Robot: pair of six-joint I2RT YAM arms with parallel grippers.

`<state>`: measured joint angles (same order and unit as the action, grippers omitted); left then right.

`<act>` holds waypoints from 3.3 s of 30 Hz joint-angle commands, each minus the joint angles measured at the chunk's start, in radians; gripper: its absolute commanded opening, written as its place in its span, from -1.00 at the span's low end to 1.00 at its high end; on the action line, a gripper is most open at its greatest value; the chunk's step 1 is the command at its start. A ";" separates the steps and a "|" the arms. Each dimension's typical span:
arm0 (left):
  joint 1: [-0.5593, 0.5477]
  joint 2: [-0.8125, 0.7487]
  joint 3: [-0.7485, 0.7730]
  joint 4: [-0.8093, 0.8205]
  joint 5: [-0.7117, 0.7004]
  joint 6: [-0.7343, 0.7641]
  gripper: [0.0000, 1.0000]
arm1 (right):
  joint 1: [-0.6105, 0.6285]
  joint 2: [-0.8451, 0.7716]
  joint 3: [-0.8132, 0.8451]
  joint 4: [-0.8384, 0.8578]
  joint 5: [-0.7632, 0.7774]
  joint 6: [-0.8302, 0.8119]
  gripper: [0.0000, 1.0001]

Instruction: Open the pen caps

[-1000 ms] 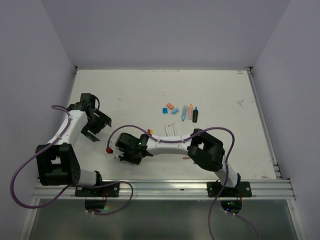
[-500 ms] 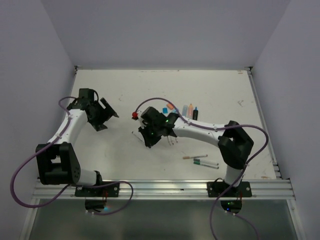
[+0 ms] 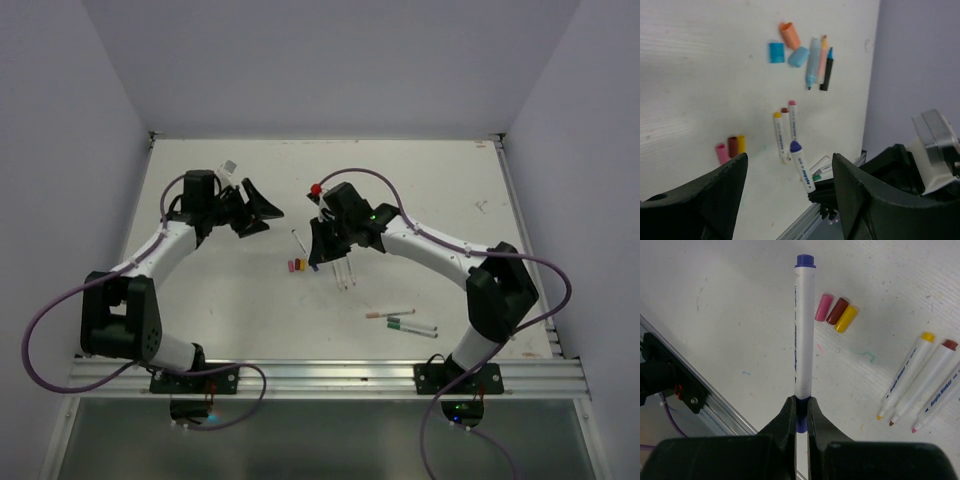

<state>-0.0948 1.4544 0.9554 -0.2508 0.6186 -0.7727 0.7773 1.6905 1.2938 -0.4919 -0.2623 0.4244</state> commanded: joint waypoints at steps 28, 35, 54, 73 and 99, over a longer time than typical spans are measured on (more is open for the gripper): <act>-0.172 -0.022 -0.225 0.665 0.254 -0.362 -0.11 | -0.081 -0.156 -0.085 0.292 -0.091 0.224 -1.00; -0.172 -0.012 -0.242 0.706 0.266 -0.401 -0.50 | -0.081 -0.157 -0.099 0.322 -0.115 0.244 -1.00; -0.172 0.050 -0.169 0.648 0.319 -0.307 -1.00 | -0.095 -0.170 0.036 0.021 -0.052 0.139 -0.11; -0.174 0.001 -0.169 0.516 0.405 -0.108 -1.00 | -0.193 -0.023 0.213 0.056 -0.224 0.195 -0.10; -0.207 -0.008 -0.144 0.493 0.415 -0.073 -0.25 | -0.145 0.043 0.202 0.098 -0.206 0.255 -1.00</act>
<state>-0.2939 1.4769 0.7818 0.2600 1.0252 -0.8928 0.6228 1.7607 1.4731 -0.4053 -0.4843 0.6525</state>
